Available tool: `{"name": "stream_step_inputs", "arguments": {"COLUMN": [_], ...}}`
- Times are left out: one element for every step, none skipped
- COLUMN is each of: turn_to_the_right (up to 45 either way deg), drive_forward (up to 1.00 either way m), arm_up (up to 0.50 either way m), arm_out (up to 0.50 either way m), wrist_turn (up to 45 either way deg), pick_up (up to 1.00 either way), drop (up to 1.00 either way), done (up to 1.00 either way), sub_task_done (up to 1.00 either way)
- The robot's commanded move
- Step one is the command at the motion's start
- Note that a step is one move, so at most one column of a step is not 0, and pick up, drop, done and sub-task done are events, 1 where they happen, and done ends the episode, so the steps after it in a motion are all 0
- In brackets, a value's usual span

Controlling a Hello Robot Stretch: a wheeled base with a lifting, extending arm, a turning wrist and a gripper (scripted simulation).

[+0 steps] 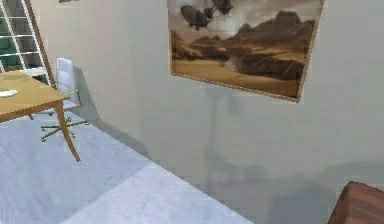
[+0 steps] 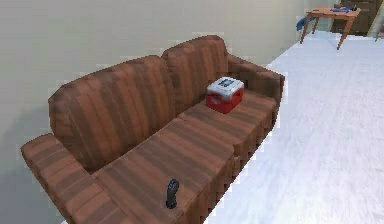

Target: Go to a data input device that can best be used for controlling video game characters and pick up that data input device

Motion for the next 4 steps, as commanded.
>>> {"name": "stream_step_inputs", "arguments": {"turn_to_the_right": [0.0,0.0,0.0,0.0], "drive_forward": [0.00,0.00,0.00,0.00], "arm_up": [0.08,0.00,0.00,0.00], "arm_out": [0.00,0.28,0.00,0.00], "wrist_turn": [0.0,0.0,45.0,45.0], "pick_up": [0.00,0.00,0.00,0.00], "drop": [0.00,0.00,0.00,0.00], "done": [0.00,0.00,0.00,0.00], "sub_task_done": [0.00,0.00,0.00,0.00]}}
